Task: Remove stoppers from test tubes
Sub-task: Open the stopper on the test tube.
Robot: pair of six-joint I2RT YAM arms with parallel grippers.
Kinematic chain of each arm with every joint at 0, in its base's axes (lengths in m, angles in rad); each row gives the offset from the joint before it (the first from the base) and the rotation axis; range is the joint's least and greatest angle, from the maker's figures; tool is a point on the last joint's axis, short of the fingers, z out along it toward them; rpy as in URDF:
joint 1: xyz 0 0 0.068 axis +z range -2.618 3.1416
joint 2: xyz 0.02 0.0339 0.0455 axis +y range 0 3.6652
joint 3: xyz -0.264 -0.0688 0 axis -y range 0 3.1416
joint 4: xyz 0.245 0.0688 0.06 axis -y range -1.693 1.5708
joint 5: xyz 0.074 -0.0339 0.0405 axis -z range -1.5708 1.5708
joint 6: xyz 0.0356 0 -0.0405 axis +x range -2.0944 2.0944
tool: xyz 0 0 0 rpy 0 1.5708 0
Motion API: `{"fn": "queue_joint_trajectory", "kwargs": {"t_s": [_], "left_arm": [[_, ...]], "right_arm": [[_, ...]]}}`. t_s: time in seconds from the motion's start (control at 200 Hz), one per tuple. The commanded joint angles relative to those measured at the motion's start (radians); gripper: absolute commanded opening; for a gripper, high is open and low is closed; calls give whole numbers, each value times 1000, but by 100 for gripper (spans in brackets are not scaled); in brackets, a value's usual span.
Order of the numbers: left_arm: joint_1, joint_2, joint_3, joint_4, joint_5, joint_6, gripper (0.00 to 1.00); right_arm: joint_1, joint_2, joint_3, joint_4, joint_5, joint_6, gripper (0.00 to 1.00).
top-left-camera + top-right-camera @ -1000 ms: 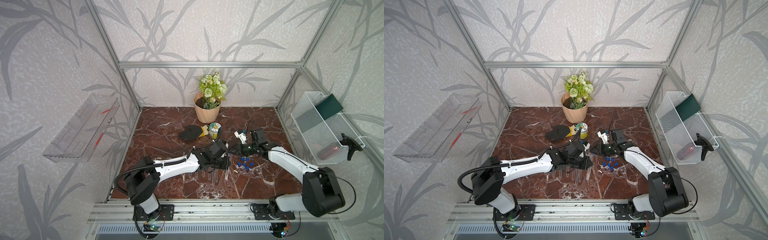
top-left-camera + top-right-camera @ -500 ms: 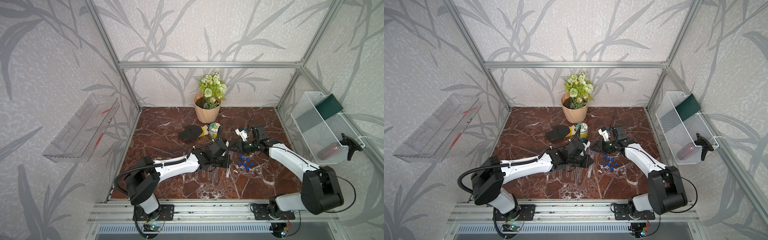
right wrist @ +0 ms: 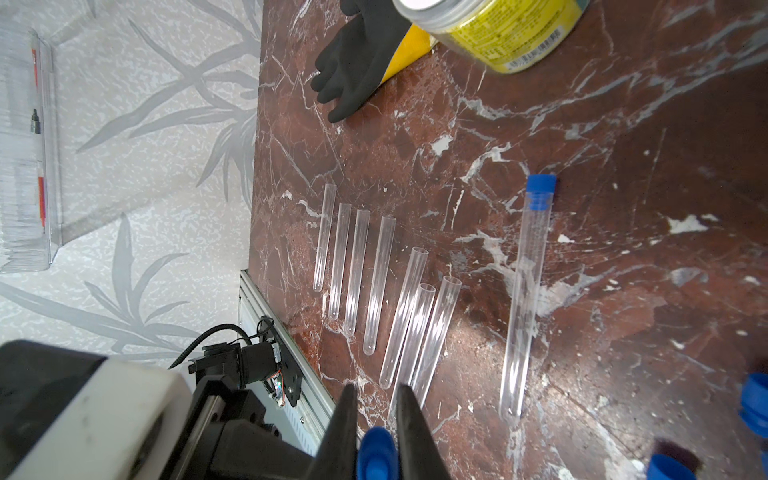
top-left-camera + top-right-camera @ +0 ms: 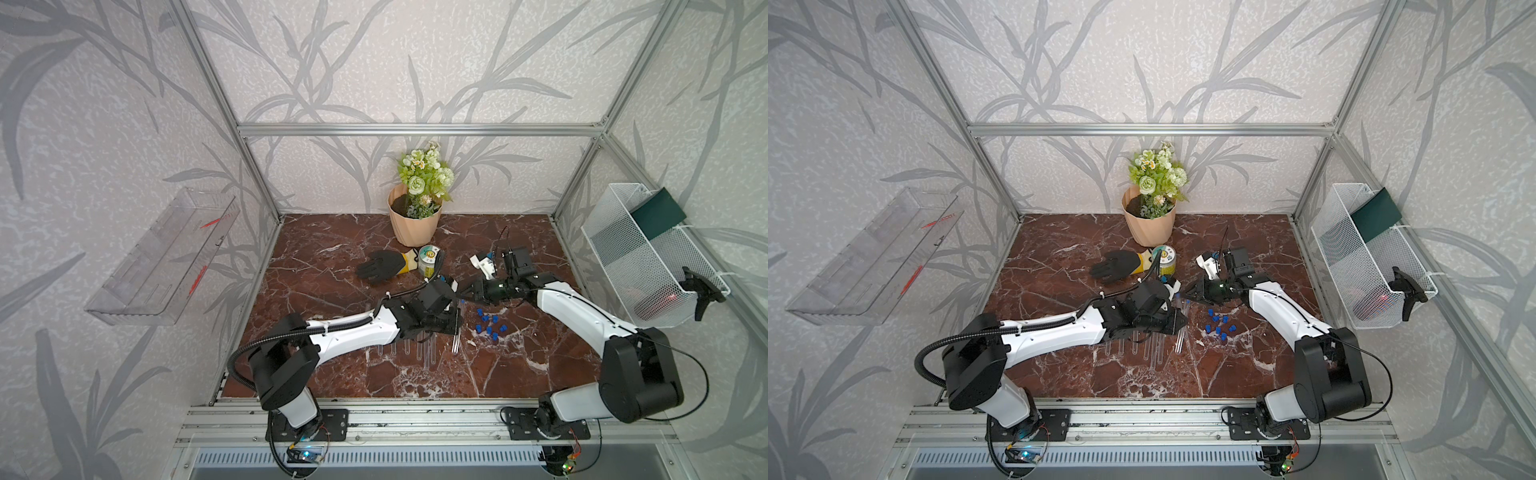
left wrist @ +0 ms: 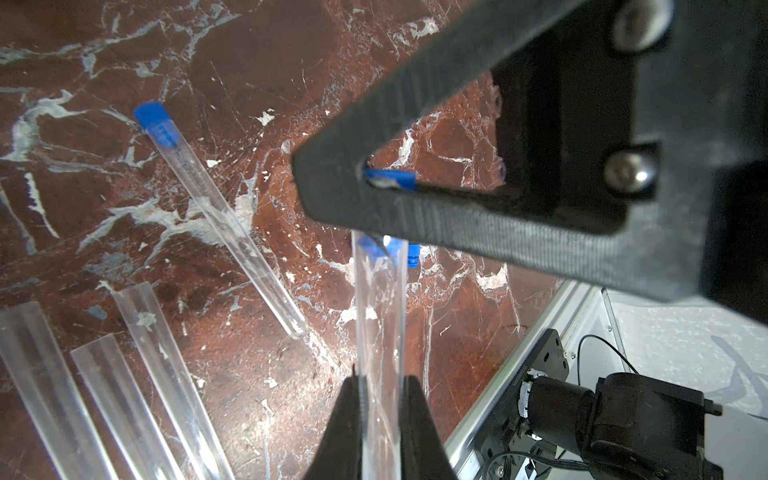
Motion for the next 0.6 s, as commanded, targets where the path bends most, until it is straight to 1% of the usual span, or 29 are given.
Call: {"fn": "queue_joint_trajectory", "kwargs": {"t_s": [0.0,0.335,0.595], "left_arm": [[-13,-4,-6,-127,14,-5,5],[-14,7,-9,-135,20,-6,4],[-13,12,-7,-140,20,-6,4]], "right_arm": [[-28,-1,57,51,50,-25,0],[-28,-3,94,-24,97,-95,0],[-30,0,102,-2,91,-74,0]]}}
